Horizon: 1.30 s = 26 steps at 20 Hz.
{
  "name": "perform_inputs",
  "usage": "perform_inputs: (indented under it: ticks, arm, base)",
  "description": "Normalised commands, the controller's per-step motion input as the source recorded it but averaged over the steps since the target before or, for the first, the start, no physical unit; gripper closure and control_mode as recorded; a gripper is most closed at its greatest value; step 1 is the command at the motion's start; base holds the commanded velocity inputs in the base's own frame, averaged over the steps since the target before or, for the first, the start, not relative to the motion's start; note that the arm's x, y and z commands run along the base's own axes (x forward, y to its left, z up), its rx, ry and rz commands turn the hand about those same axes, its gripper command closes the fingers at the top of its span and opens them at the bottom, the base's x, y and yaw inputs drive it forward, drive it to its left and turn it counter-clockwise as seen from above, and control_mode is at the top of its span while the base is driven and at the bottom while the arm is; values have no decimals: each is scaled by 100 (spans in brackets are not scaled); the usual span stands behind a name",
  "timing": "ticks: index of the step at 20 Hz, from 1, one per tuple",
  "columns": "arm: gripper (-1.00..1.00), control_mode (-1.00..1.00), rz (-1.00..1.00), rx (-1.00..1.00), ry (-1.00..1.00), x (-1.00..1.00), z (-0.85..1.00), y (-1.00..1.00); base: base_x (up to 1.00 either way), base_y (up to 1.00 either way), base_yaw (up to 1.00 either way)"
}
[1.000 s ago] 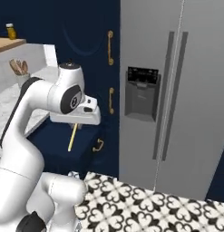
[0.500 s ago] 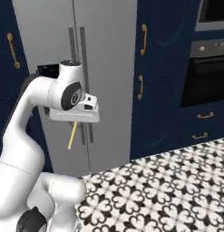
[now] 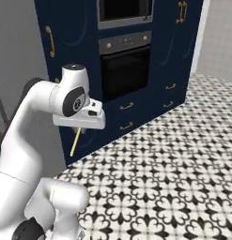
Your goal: Take a straw from the drawer in front and place it inside the glass cup on the dining counter.
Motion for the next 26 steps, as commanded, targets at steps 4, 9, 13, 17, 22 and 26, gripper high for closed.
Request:
perform_inputs:
  ticks: [4, 9, 13, 17, 22, 26]
  arm:
    - [100, 100, 0, 0, 0, 0, 0, 0]
    - [100, 100, 0, 0, 0, 0, 0, 0]
    - [100, 100, 0, 0, 0, 0, 0, 0]
    - [100, 100, 0, 0, 0, 0, 0, 0]
    - [100, 100, 0, 0, 0, 0, 0, 0]
    - [100, 100, 0, 0, 0, 0, 0, 0]
  base:
    - [64, -94, -46]
    - [75, -81, -44]
    - [77, -47, -49]
    - [84, -2, -53]
    - [92, 11, -51]
    - [100, 36, -48]
